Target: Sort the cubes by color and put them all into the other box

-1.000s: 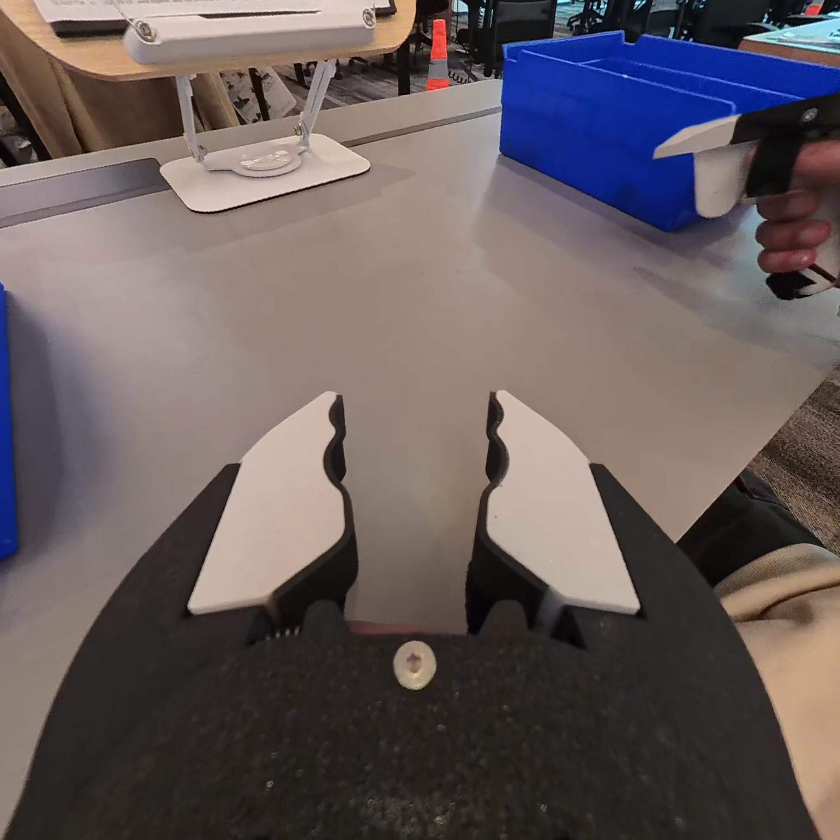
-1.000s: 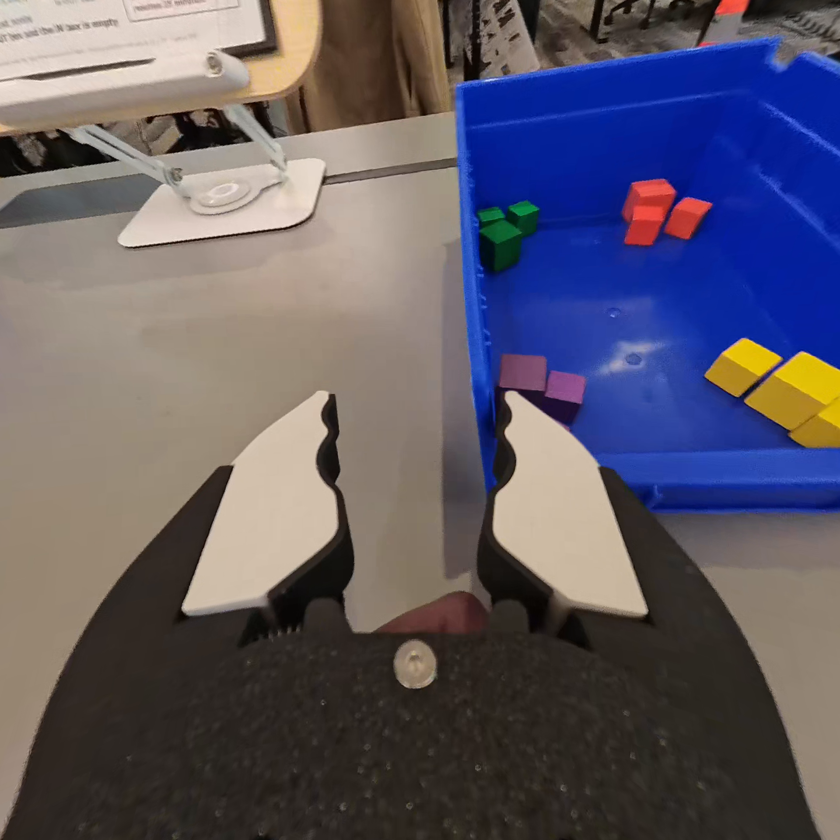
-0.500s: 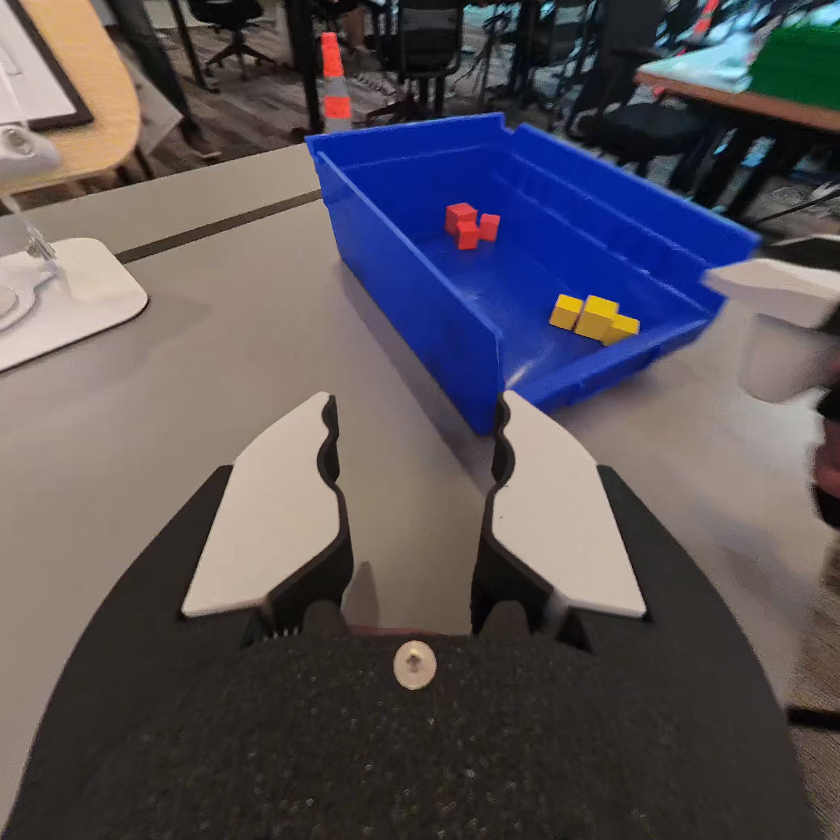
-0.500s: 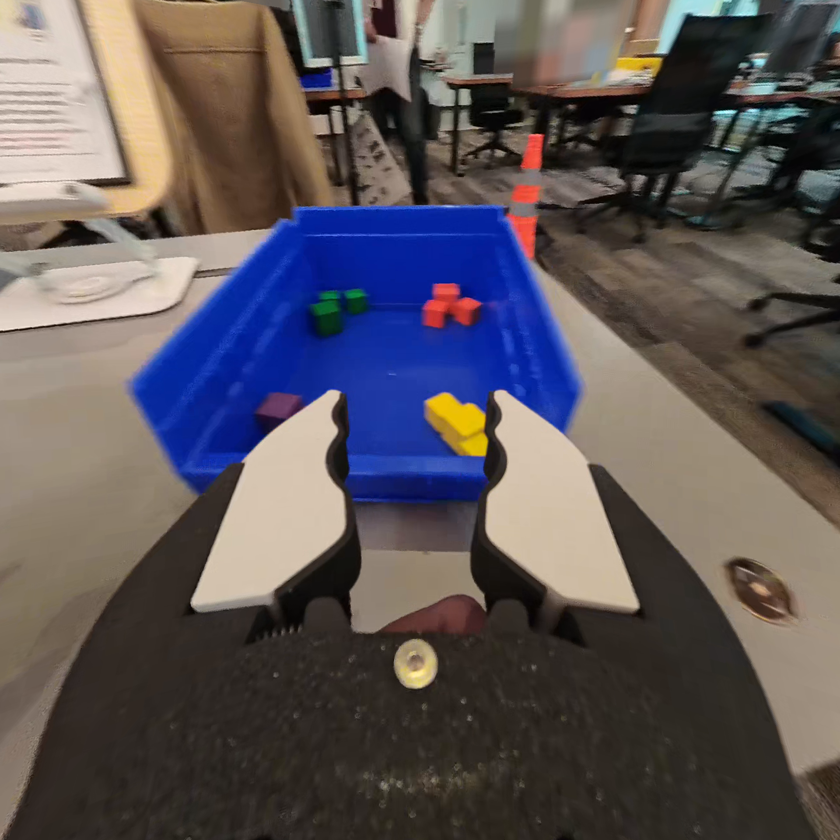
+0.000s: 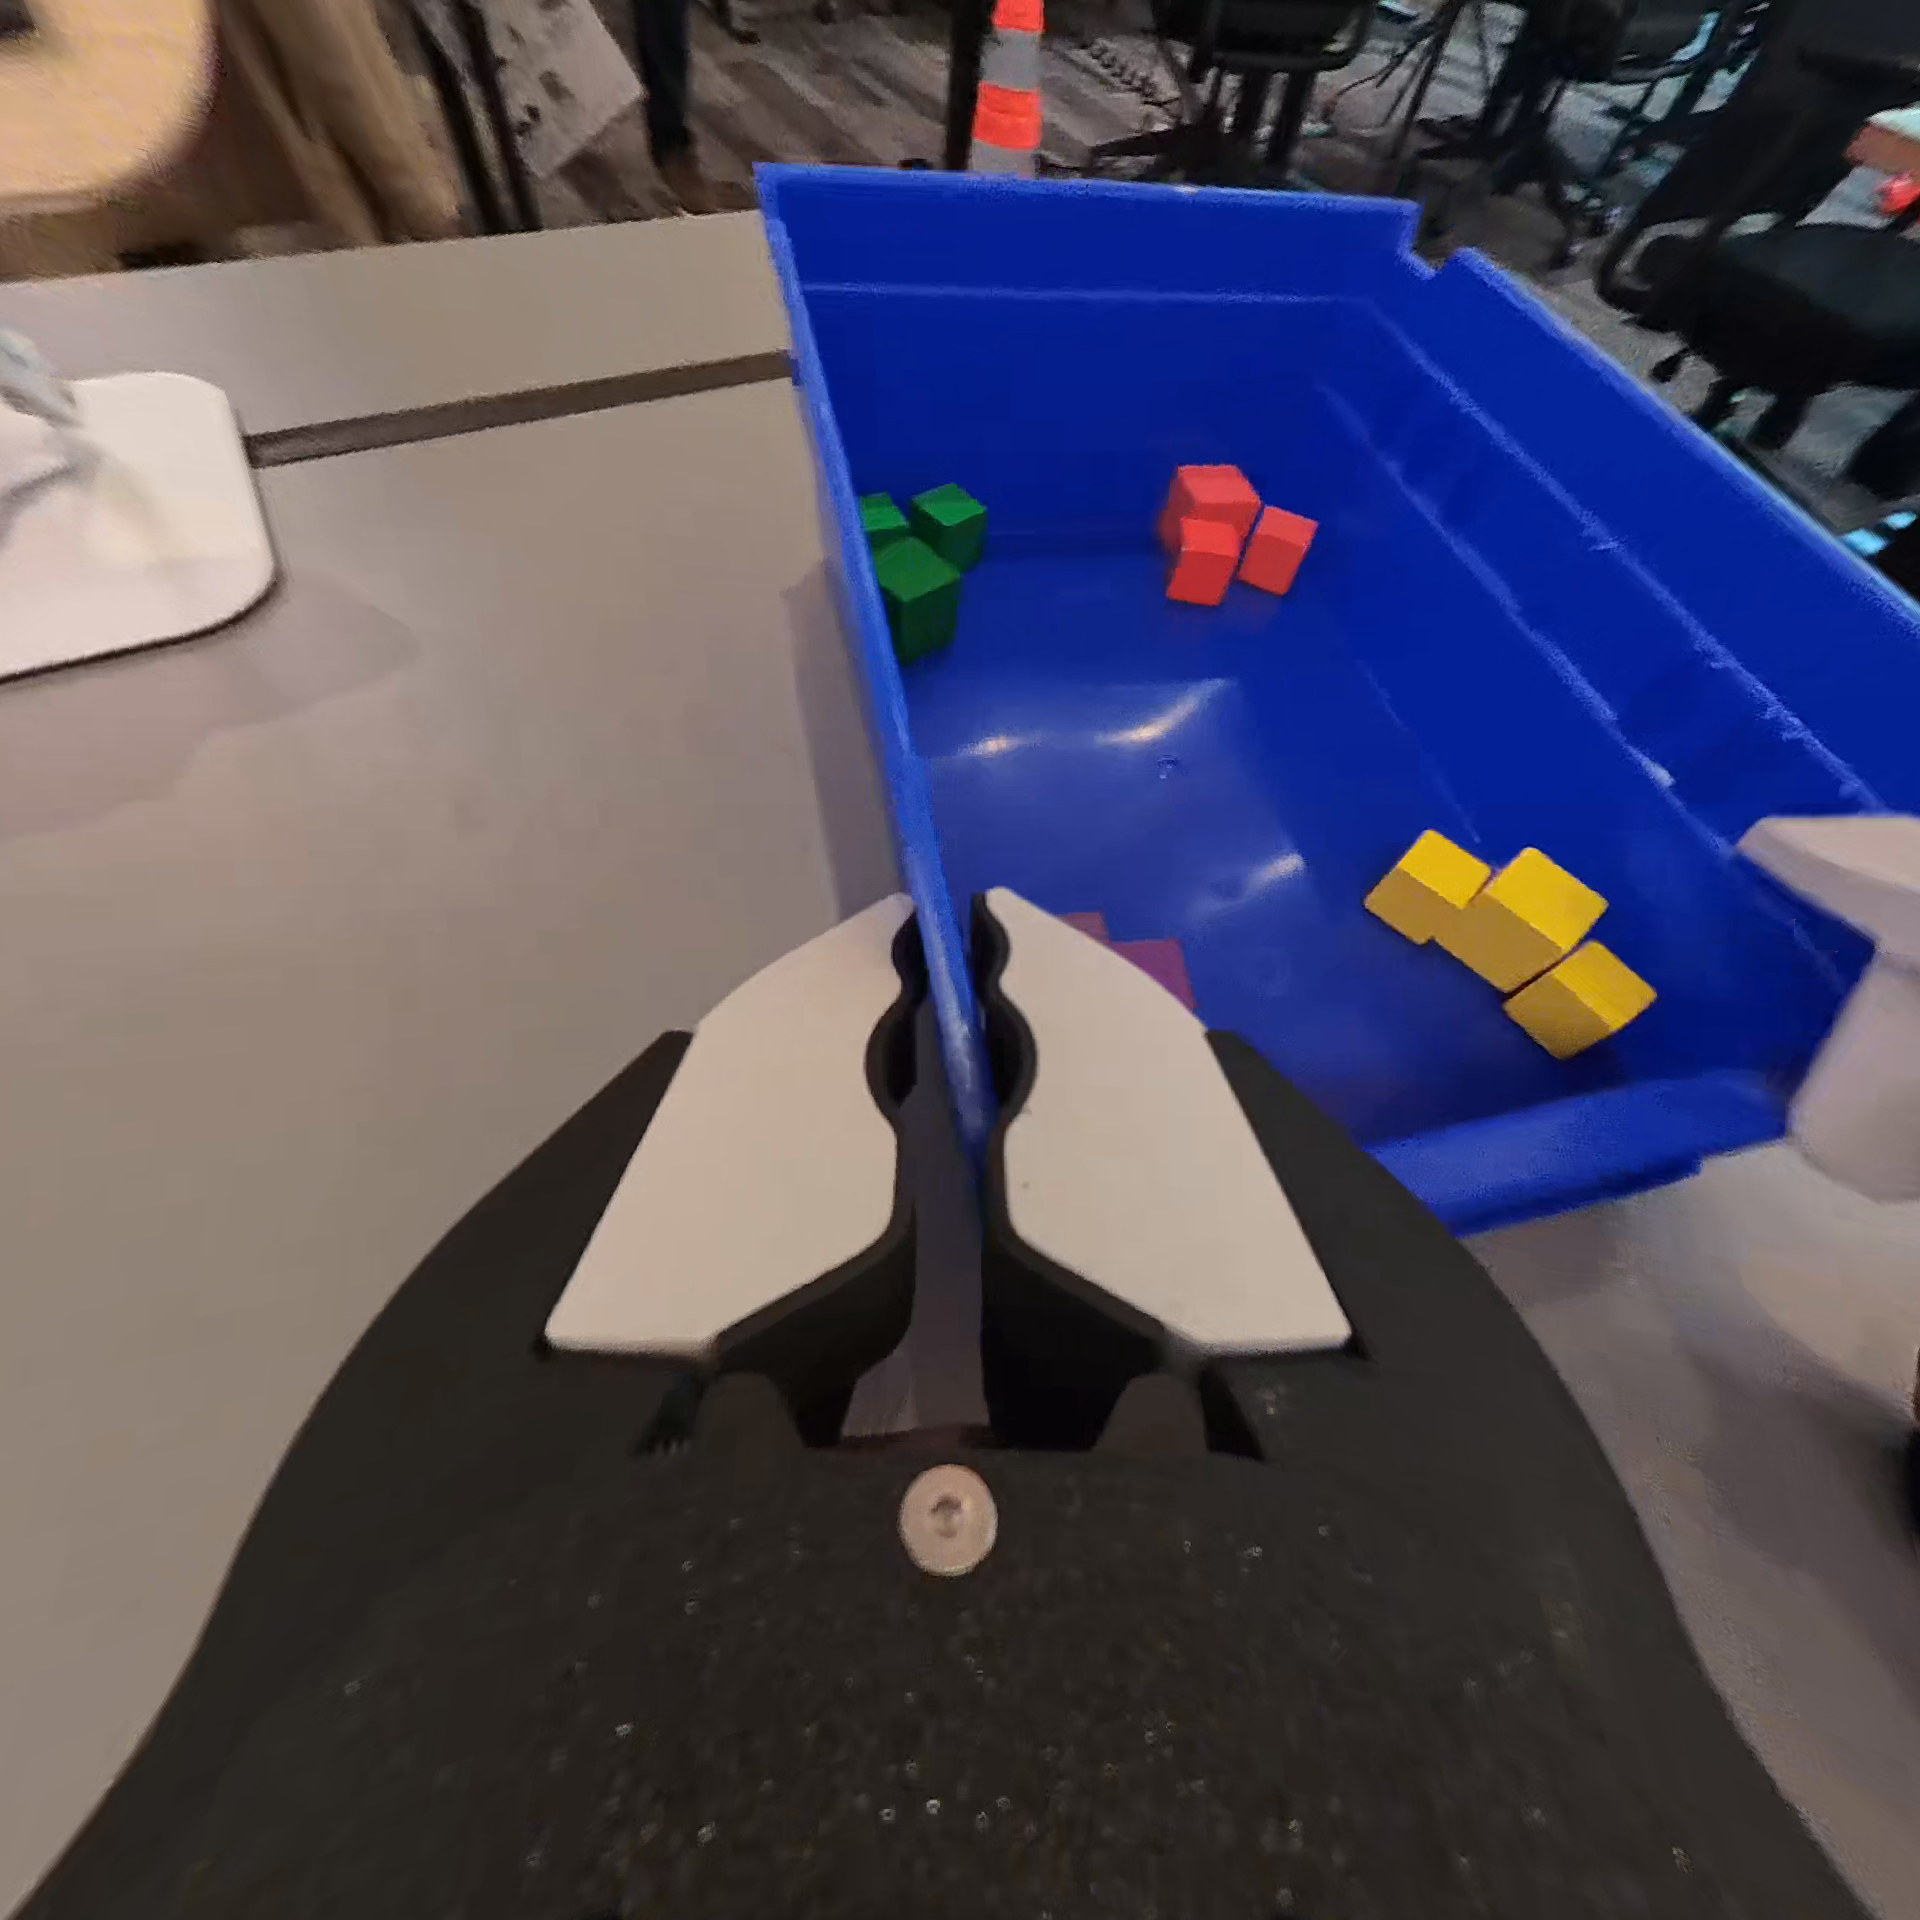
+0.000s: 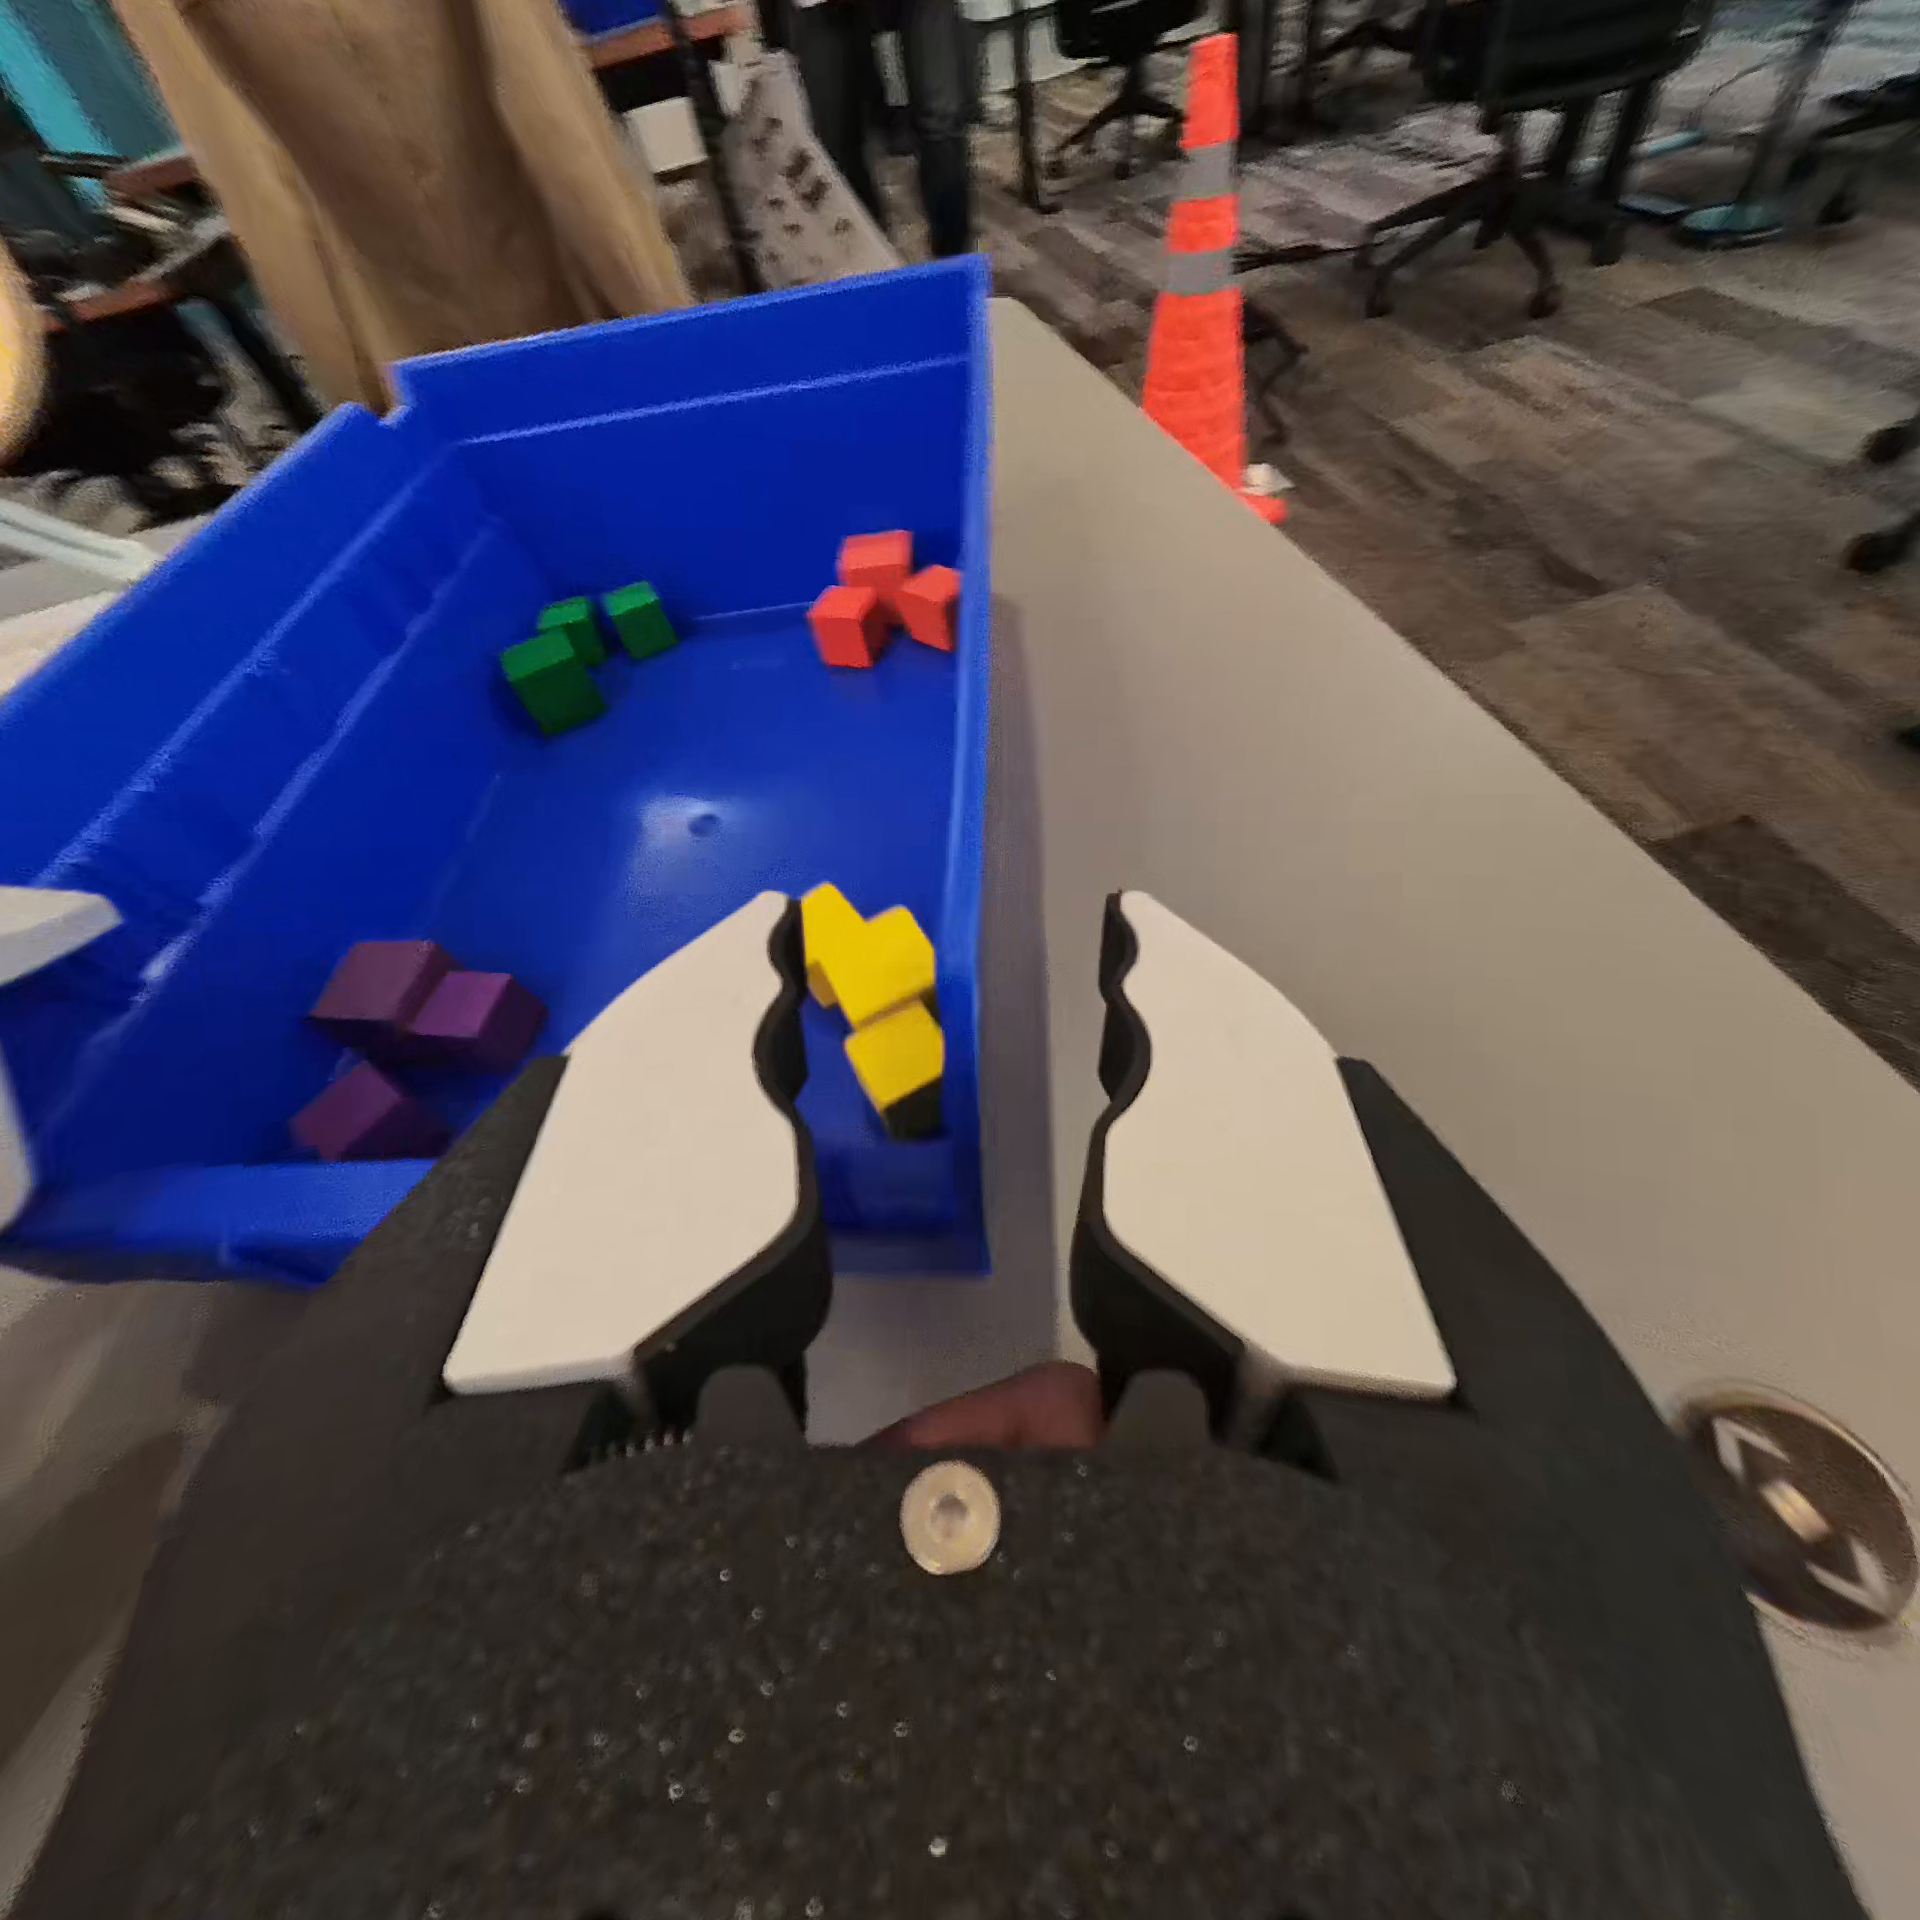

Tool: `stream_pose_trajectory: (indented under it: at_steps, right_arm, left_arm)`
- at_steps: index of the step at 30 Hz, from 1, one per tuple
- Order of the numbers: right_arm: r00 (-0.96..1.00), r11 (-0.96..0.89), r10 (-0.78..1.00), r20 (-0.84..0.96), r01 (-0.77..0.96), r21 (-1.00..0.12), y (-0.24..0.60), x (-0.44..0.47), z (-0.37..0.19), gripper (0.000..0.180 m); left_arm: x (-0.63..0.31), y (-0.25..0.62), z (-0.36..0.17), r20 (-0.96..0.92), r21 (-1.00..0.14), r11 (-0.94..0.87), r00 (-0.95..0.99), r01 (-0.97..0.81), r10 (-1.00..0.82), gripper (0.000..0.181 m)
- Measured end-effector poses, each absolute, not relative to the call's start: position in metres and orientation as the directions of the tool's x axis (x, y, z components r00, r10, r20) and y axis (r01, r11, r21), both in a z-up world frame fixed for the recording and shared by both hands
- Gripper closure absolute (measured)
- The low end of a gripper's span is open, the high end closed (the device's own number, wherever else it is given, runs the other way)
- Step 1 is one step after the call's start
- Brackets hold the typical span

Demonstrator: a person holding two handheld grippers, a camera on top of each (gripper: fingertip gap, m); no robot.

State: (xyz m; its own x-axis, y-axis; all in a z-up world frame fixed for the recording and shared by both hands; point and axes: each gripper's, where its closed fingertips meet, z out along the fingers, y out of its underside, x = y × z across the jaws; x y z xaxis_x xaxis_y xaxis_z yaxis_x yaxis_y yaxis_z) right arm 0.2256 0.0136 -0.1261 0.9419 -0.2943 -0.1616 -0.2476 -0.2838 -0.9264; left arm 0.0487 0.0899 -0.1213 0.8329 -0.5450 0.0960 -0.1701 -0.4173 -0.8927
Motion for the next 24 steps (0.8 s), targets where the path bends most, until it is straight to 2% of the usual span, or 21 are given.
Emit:
stream_pose_trajectory:
  at_steps: [1, 3, 5, 10, 24]
  right_arm:
    - [0.94, -0.262, -0.281, -0.195, -0.271, -0.926, 0.018, 0.223, -0.122, 0.129]
    - [0.943, -0.236, -0.26, -0.207, -0.27, -0.933, 0.02, 0.217, -0.114, 0.169]
    - [0.944, -0.252, -0.28, -0.175, -0.248, -0.935, 0.017, 0.205, -0.114, 0.175]
    - [0.93, -0.25, -0.332, -0.158, -0.249, -0.936, 0.0, 0.163, -0.114, 0.177]
    - [0.986, -0.31, -0.029, -0.161, -0.162, -0.937, 0.029, -0.068, -0.1, 0.177]
  left_arm:
    - [0.043, 0.089, -0.121, 0.087, -0.893, -0.417, 0.841, -0.172, -0.534, 0.175]
    - [0.032, 0.083, -0.121, 0.106, -0.892, -0.425, 0.843, -0.154, -0.527, 0.175]
    - [0.019, 0.076, -0.12, 0.089, -0.896, -0.417, 0.855, -0.156, -0.511, 0.176]
    - [-0.027, 0.062, -0.115, 0.085, -0.901, -0.411, 0.873, -0.138, -0.48, 0.176]
    - [-0.266, 0.041, -0.099, 0.075, -0.908, -0.419, 0.977, -0.016, -0.2, 0.176]
